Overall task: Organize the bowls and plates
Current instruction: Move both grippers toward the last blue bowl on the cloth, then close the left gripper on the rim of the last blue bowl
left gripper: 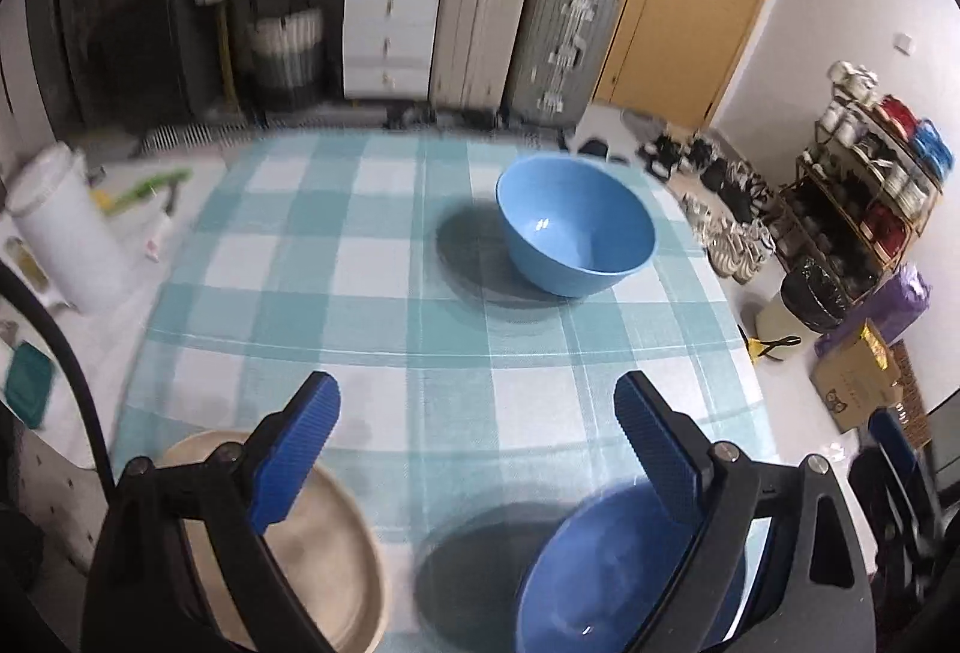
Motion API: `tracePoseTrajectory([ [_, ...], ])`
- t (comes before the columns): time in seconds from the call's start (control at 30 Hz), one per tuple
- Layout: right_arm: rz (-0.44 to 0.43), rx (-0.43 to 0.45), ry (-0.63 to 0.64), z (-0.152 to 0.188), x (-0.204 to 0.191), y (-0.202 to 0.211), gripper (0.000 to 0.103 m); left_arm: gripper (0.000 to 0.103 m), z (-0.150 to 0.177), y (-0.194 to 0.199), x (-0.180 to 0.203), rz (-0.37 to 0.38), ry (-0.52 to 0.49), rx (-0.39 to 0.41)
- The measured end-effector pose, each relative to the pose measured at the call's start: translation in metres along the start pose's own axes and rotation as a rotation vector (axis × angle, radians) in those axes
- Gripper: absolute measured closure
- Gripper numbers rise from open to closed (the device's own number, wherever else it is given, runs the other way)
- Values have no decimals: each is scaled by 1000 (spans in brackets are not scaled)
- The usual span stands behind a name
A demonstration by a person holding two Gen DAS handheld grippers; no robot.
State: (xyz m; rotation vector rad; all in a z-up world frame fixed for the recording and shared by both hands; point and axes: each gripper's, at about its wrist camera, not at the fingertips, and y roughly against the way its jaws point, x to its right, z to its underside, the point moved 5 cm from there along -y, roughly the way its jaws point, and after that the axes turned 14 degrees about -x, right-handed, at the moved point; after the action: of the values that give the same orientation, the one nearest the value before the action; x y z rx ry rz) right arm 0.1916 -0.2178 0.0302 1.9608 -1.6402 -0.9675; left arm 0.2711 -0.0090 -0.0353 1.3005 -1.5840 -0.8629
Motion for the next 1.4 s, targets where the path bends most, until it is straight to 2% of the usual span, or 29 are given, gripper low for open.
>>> tracePoseTrajectory([
  [0.1, -66, -46, -40, -21, 8, -21, 1, 10, -31, -31, 3, 10, 15, -79],
  [0.23, -107, -89, -54, -40, 15, -42, 1, 10, -68, -62, 9, -64, -3, -105],
  [0.47, -47, -129, 39, -62, 29, -81, 1, 10, -118, -123, 22, -84, -25, -168],
  [0.7, -49, -171, 22, -73, 51, -113, 1, 14, -134, -164, 32, -50, -20, -208],
  [0.8, -45, -181, 21, -74, 56, -120, 1, 27, -136, -174, 36, -42, -31, -223],
  [0.87, -42, -185, 24, -73, 58, -125, 1, 49, -135, -180, 38, -26, -30, -245],
  [0.9, -42, -187, 25, -72, 59, -126, 1, 53, -133, -185, 37, -22, -20, -264],
  [0.97, -40, -193, 19, -71, 61, -130, 1, 68, -132, -188, 37, -10, -9, -273],
  [1.0, -41, -197, 17, -70, 62, -130, 1, 72, -130, -189, 37, -14, -8, -277],
  [1.03, -41, -202, 15, -70, 63, -132, 1, 80, -128, -189, 37, -26, -10, -281],
  [1.27, -16, -260, 38, -73, 63, -149, 1, 89, -116, -193, 38, -60, -33, -346],
  [1.4, -24, -299, 41, -77, 61, -160, 1, 90, -112, -191, 36, -53, -38, -364],
])
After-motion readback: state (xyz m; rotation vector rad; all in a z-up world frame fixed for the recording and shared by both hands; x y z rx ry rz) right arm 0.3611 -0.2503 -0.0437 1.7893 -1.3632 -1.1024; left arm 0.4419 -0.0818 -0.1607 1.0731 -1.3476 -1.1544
